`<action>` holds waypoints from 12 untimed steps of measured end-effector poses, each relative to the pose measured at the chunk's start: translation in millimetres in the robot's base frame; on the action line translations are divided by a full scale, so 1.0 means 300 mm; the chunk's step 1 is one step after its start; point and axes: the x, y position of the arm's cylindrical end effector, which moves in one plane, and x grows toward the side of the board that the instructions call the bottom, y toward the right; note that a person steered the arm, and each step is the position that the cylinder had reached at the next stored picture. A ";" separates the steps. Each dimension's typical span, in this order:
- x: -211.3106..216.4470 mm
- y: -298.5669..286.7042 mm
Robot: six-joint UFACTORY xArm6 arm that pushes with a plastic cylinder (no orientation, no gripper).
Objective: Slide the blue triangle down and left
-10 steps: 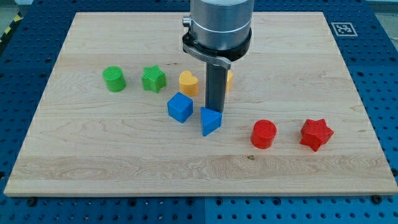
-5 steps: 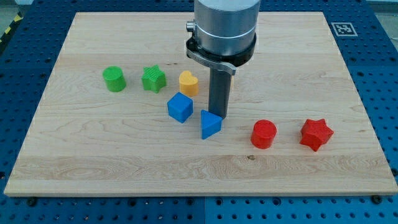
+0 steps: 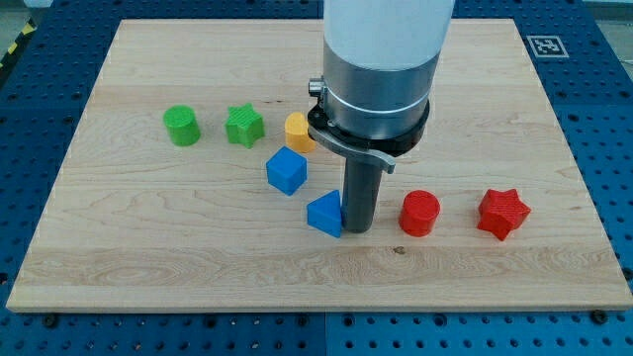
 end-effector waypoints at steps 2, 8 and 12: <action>0.000 -0.048; -0.069 -0.321; -0.119 -0.361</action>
